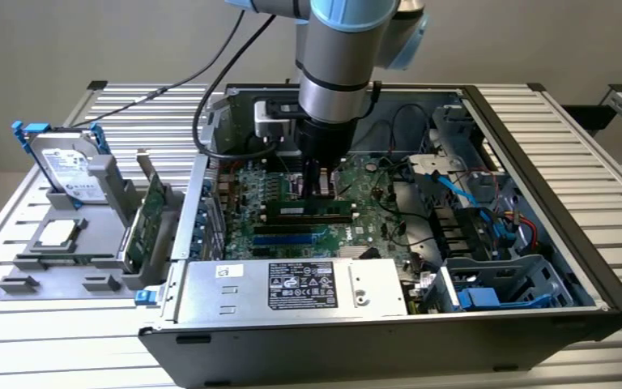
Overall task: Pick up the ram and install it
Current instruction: 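Insert the ram into the slot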
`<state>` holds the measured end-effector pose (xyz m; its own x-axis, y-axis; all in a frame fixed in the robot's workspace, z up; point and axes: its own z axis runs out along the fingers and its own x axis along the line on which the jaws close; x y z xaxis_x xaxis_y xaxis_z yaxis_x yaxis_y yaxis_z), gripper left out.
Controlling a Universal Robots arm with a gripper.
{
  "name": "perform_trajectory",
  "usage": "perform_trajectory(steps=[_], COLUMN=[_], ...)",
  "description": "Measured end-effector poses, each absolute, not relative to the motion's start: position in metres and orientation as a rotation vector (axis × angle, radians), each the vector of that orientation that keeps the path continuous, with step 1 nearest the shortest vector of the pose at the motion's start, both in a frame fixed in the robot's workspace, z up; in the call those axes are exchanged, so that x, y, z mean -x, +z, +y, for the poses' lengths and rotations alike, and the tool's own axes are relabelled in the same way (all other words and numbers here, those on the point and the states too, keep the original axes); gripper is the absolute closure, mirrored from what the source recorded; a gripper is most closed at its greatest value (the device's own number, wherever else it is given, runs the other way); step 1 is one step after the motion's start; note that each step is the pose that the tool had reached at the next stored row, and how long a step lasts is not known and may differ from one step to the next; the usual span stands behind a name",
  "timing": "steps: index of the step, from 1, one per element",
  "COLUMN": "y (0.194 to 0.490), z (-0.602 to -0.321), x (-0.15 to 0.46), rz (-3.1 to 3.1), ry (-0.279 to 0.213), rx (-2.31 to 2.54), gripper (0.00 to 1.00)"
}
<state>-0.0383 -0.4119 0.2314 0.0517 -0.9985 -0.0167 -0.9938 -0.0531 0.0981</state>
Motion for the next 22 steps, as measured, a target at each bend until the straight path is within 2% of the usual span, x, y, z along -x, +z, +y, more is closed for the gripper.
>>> perform_trajectory(steps=[12,22], y=[0.2331,0.2332], z=[-0.4124,-0.4123], x=[0.0383,0.0383], rz=[-2.118,-2.116], ry=[-0.125,-0.102], rx=[-2.232,-2.229], gripper=[0.6,0.6])
